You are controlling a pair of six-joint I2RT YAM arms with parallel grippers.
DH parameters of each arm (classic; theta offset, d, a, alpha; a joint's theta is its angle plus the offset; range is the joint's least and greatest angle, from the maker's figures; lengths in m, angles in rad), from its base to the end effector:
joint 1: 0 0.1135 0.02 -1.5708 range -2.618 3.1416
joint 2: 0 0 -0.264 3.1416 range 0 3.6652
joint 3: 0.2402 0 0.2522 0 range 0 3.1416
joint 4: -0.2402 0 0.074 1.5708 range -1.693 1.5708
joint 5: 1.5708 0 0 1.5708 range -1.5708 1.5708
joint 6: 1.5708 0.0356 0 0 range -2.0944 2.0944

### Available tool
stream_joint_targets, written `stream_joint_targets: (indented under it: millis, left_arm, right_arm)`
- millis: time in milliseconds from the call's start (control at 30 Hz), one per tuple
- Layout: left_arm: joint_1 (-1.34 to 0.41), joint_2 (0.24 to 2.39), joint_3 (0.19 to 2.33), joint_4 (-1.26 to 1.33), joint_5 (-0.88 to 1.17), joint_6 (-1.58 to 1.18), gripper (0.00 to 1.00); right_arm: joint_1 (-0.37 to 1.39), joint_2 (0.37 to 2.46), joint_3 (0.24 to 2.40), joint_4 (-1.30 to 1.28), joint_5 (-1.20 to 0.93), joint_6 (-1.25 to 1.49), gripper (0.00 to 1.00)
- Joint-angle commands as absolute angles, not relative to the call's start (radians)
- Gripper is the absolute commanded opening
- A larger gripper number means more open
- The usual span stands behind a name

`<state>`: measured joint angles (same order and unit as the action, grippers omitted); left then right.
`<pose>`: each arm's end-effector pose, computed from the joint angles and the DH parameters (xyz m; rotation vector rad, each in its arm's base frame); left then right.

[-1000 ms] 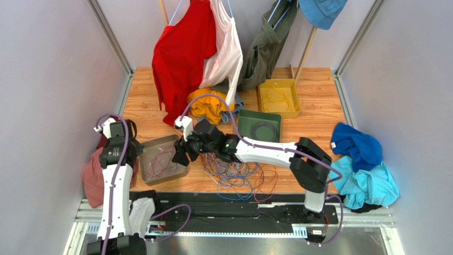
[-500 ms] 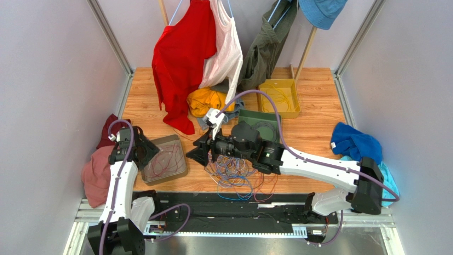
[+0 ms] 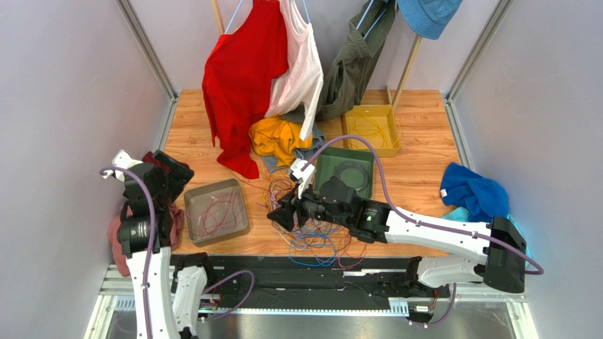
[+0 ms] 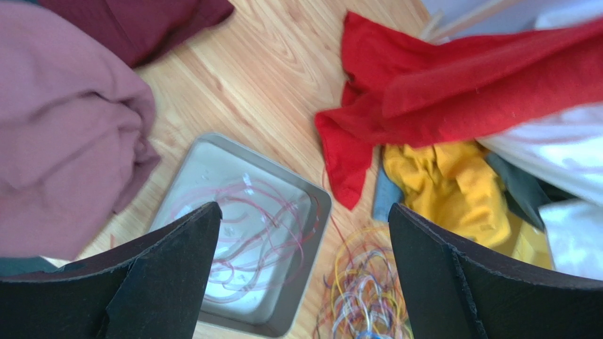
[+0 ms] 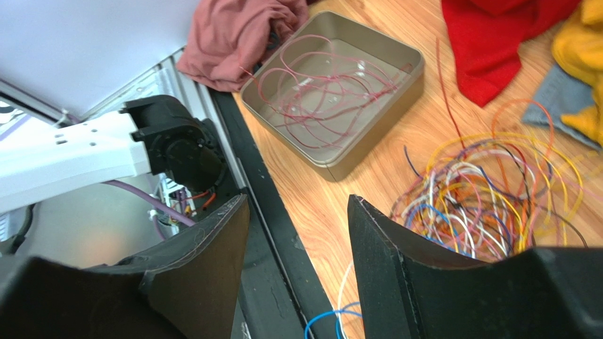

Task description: Untangle the cables

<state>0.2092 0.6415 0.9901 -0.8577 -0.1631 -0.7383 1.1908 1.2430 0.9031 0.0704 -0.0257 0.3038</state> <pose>0.1098 0.0292 0.3584 -1.0346 1.8000 -0.1547 0.1073 0.2711 0.3092 -0.8665 1.7788 1.0423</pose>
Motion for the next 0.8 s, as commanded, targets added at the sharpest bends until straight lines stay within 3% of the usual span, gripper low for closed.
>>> stream_joint_targets:
  millis: [0, 100, 233, 400, 500, 767]
  left_arm:
    - [0.169, 0.553, 0.875, -0.875, -0.028, -0.793, 0.97]
    - [0.065, 0.503, 0.783, -0.79, 0.072, -0.827, 0.98]
    - [-0.183, 0.511, 0.752, -0.721, 0.042, -0.831, 0.98]
    - [-0.602, 0.664, 0.787, -0.661, -0.184, -0.782, 0.98]
    - [-0.742, 0.774, 0.796, -0.643, -0.285, -0.772, 0.99]
    - [-0.762, 0.605, 0.551, -0.468, -0.178, -0.876, 0.99]
  right_arm:
    - [1.197, 1.181, 0.855, 0.071, 0.063, 0.327, 0.57]
    - [1.197, 1.17, 0.821, 0.006, 0.126, 0.336, 0.57]
    - [1.197, 1.144, 0.749, -0.035, 0.205, 0.37, 0.57]
    - [1.197, 1.082, 0.693, -0.08, 0.296, 0.411, 0.57]
    - [1.197, 1.049, 0.681, -0.126, 0.34, 0.413, 0.57]
    - [1.197, 1.035, 0.631, -0.235, 0.387, 0.463, 0.57]
